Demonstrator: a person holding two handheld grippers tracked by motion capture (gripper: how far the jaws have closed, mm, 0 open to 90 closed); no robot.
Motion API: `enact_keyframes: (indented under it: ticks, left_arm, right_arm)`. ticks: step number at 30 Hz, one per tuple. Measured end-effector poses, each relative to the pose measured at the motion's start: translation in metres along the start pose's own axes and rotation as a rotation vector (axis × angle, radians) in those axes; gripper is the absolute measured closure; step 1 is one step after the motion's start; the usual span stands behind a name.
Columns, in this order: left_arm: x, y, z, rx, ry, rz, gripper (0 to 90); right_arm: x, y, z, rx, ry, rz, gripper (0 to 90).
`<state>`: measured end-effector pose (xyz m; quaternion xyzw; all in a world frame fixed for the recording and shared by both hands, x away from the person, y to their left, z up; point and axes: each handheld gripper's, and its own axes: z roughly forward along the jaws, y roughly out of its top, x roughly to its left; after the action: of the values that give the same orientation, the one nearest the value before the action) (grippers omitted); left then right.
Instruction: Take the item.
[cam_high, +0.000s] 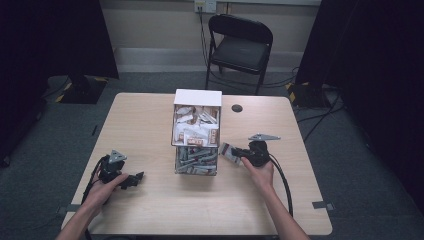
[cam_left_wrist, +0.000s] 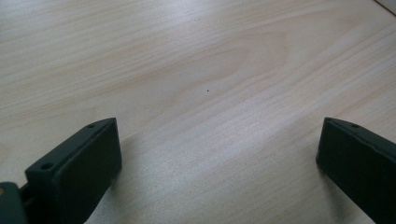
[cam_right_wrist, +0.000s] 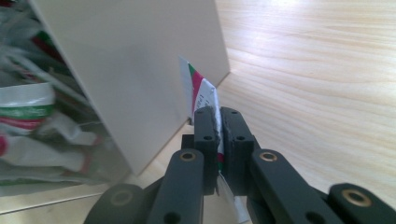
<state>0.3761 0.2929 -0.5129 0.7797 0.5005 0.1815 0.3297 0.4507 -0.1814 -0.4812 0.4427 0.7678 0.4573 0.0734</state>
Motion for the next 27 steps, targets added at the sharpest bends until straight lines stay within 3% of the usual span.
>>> enact_keyframes:
  ticks: [16, 27]
  left_arm:
    - [0.000, 0.000, 0.000, 0.000, 0.000, 0.001, 0.0]
    - [0.000, 0.000, 0.000, 0.000, 0.000, 0.000, 0.0]
  right_arm:
    - [-0.015, 0.002, 0.010, -0.005, -0.081, 0.028, 81.0]
    - [-0.023, 0.003, 0.018, 0.008, -0.104, 0.050, 75.2]
